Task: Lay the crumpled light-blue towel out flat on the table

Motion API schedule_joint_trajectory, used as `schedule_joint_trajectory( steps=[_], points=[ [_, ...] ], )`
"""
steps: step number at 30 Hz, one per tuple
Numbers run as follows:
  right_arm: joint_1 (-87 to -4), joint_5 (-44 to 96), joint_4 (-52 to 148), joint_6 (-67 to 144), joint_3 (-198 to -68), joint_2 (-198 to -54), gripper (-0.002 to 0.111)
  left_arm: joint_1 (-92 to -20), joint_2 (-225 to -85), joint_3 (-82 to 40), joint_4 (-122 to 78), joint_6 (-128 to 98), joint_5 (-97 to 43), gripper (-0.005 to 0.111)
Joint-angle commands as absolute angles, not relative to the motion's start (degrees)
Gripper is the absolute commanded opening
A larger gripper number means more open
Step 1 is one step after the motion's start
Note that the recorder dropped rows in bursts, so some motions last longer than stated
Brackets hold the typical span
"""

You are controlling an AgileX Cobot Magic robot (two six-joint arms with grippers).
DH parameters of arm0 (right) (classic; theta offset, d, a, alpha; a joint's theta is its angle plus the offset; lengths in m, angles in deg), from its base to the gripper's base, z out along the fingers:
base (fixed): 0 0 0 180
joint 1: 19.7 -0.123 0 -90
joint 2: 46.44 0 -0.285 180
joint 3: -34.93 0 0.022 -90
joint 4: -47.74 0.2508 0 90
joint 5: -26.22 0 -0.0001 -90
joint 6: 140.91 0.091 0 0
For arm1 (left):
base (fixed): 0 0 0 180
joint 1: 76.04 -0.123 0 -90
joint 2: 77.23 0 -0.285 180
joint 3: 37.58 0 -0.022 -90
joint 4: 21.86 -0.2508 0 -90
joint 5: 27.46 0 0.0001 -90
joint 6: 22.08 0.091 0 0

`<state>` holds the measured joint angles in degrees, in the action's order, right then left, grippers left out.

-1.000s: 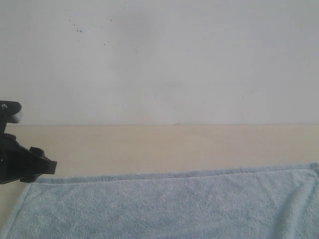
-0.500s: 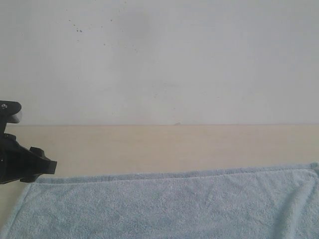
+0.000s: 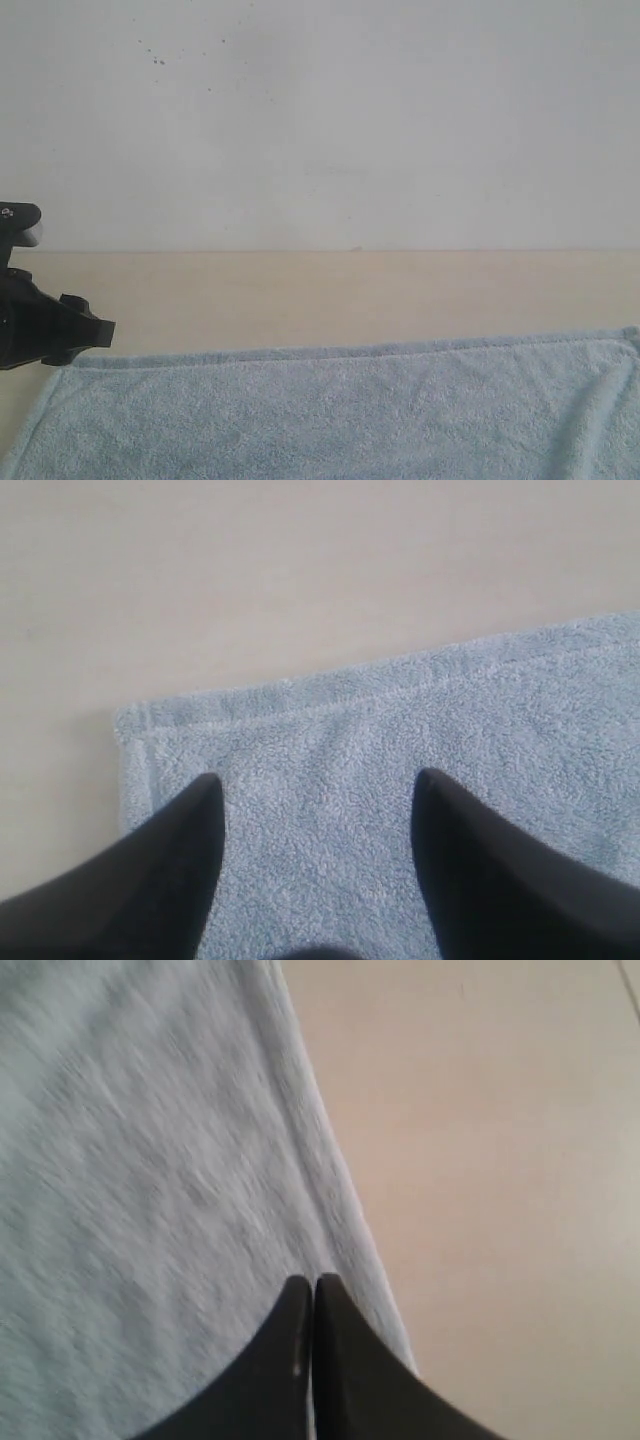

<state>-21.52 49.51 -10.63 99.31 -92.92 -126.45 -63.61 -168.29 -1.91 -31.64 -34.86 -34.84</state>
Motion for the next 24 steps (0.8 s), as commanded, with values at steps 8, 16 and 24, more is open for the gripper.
schedule_joint_trajectory(
  steps=[8,16,24],
  points=[
    [-21.6,25.1,-12.7,100.7,-93.0,-95.4,0.0,-63.4,-160.5,0.6,-30.7,-35.4,-34.5,0.053],
    [-21.6,28.1,-12.5,105.1,-93.0,-83.1,0.0,-63.4,-147.1,4.7,-30.7,-35.4,-34.3,0.053],
    [-21.6,28.5,-6.9,105.1,-87.5,-78.2,0.0,-63.4,-129.6,8.3,-28.7,-35.4,-42.1,0.053]
  ],
)
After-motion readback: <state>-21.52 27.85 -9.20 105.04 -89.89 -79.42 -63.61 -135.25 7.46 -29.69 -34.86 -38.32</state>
